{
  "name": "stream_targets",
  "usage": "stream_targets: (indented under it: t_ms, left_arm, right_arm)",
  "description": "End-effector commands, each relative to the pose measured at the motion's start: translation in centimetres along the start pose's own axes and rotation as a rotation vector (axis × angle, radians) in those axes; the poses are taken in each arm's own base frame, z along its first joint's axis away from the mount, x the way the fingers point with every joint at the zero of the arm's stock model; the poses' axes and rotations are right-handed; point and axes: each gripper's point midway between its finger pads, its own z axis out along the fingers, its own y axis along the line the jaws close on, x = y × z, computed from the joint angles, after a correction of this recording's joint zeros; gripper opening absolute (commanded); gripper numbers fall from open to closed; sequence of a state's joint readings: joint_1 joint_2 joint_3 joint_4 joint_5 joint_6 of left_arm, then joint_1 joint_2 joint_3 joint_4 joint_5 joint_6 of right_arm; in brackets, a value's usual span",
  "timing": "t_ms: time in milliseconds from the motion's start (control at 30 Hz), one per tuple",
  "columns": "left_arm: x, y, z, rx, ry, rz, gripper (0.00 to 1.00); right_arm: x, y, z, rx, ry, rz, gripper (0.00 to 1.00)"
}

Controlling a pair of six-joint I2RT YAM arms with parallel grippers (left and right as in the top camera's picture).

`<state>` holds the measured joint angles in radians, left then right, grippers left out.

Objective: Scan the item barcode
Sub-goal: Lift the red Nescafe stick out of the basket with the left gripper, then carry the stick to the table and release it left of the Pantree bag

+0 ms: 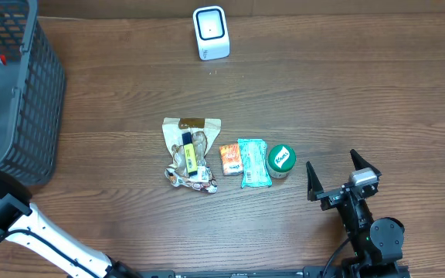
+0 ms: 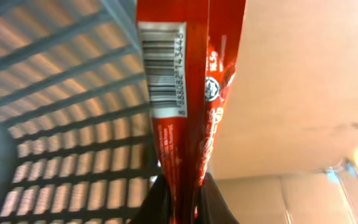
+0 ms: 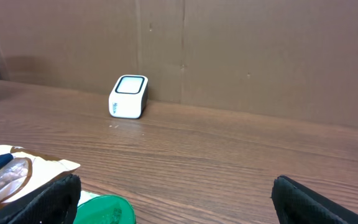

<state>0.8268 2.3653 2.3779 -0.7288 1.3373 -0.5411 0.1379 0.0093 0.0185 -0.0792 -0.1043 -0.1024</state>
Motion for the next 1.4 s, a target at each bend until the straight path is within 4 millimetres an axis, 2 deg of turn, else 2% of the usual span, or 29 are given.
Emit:
stream_targets:
  t_ms: [0, 167, 267, 367, 500, 567, 633, 667, 700, 767, 867, 900, 967, 1000, 1133, 1200, 1233, 1267, 1367]
  left_arm:
    - [0.8, -4.7, -0.9, 0.157, 0.088, -0.053, 0.04]
    - [1.4, -9.3, -1.8, 0.177, 0.09, 0.035, 0.04]
    - [2.9, -14.8, -3.0, 0.193, 0.089, 0.137, 0.04]
    - [4.3, -18.8, -4.0, 0.202, 0.087, 0.208, 0.04]
    - [7.3, -24.0, -5.2, 0.214, 0.095, 0.251, 0.04]
    - [8.7, -25.4, -5.3, 0.216, 0.105, 0.235, 0.04]
    - [11.3, -27.2, -5.2, 0.217, 0.115, 0.247, 0.04]
    - [12.1, -27.4, -5.0, 0.201, 0.108, 0.246, 0.04]
    - [12.8, -27.2, -4.7, 0.167, 0.095, 0.24, 0.04]
    - [14.6, -25.0, -3.8, -0.01, 0.058, 0.212, 0.04]
    - [17.9, -20.3, -3.2, -0.35, 0.096, 0.217, 0.04]
    - [20.4, -18.0, -3.0, -0.516, 0.182, 0.248, 0.04]
    - [21.9, -16.7, -1.9, -0.618, 0.256, 0.329, 0.04]
    - [23.4, -15.5, -0.7, -0.696, 0.319, 0.36, 0.04]
    - [29.0, -12.5, 2.9, -0.829, 0.534, 0.413, 0.04]
    - [31.4, -10.1, 3.5, -0.954, 0.619, 0.422, 0.06]
    - [32.2, -9.1, 3.6, -1.012, 0.641, 0.419, 0.16]
    - [32.8, -8.3, 3.7, -1.055, 0.657, 0.417, 0.18]
    - [35.7, -5.0, 4.1, -1.203, 0.709, 0.421, 0.18]
  right_arm:
    - [0.2, 0.0, 0.0, 0.002, -0.001, 0.0, 1.0]
    - [0.2, 0.0, 0.0, 0.002, -0.001, 0.0, 1.0]
    - [0.2, 0.0, 0.0, 0.002, -0.001, 0.0, 1.0]
    - [0.2, 0.0, 0.0, 0.002, -0.001, 0.0, 1.0]
    - [0.2, 0.0, 0.0, 0.002, -0.001, 0.0, 1.0]
    - [0.2, 0.0, 0.0, 0.002, -0.001, 0.0, 1.0]
    - [0.2, 0.0, 0.0, 0.002, -0.001, 0.0, 1.0]
    - [0.2, 0.0, 0.0, 0.002, -0.001, 0.0, 1.0]
    - [0.2, 0.0, 0.0, 0.002, -0.001, 0.0, 1.0]
    - [0.2, 0.0, 0.0, 0.002, -0.001, 0.0, 1.0]
    - [0.2, 0.0, 0.0, 0.002, -0.001, 0.0, 1.0]
    - [0.2, 0.0, 0.0, 0.002, -0.001, 0.0, 1.0]
    - [0.2, 0.0, 0.0, 0.002, -0.001, 0.0, 1.0]
    - [0.2, 0.0, 0.0, 0.002, -0.001, 0.0, 1.0]
    - [0.2, 0.0, 0.0, 0.002, -0.001, 0.0, 1.0]
    - [0.2, 0.0, 0.0, 0.002, -0.001, 0.0, 1.0]
    - [0.2, 0.0, 0.0, 0.002, -0.001, 0.0, 1.0]
    - [0.2, 0.0, 0.0, 0.002, -0.001, 0.0, 1.0]
    - [0.2, 0.0, 0.0, 0.002, -0.001, 0.0, 1.0]
